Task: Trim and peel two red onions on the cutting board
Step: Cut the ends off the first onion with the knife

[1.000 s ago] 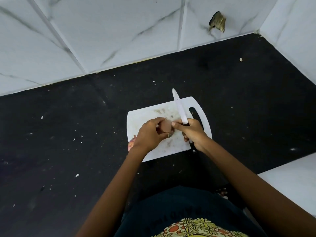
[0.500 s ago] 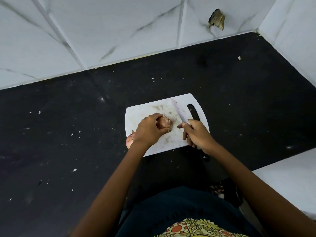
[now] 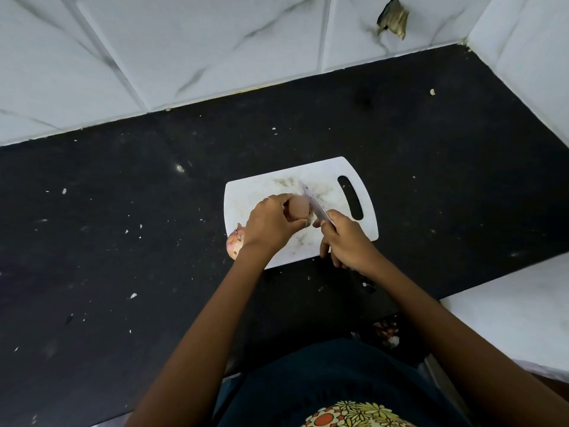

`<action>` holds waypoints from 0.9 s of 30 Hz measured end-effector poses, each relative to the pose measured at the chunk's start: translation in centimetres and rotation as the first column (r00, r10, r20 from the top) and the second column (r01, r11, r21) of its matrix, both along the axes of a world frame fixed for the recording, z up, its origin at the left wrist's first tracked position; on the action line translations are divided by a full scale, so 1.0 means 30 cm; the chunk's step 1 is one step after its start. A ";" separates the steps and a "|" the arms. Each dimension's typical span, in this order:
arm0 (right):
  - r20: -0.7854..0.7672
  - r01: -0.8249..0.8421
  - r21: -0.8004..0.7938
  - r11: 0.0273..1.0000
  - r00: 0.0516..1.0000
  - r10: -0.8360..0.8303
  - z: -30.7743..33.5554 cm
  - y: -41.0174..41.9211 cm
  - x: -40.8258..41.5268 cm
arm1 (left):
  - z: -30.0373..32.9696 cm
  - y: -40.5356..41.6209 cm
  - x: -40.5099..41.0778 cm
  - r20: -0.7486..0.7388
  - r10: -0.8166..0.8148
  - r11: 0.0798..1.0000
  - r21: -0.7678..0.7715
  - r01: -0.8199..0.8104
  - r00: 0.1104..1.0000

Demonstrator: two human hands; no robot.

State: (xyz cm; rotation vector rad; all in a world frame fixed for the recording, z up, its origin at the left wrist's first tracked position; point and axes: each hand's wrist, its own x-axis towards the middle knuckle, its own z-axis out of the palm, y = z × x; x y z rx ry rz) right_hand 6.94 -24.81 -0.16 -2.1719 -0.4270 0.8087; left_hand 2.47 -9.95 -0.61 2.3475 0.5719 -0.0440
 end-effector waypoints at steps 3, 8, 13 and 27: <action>0.022 -0.002 -0.009 1.000 1.000 0.002 0.004 0.001 -0.001 | 0.011 -0.002 0.001 -0.008 0.006 1.000 -0.009 -0.006 1.000; 0.076 0.013 -0.049 0.999 0.997 -0.009 0.001 0.007 -0.024 | 0.022 -0.001 0.005 -0.016 -0.005 1.000 -0.022 0.004 1.000; 0.103 0.004 -0.109 0.994 0.995 0.007 0.013 0.022 -0.018 | 0.019 0.000 0.011 -0.026 0.006 1.000 -0.021 -0.006 1.000; 0.173 -0.068 -0.372 0.926 0.975 0.141 0.049 0.064 -0.027 | 0.017 0.010 0.024 -0.025 0.027 0.994 -0.102 -0.029 0.999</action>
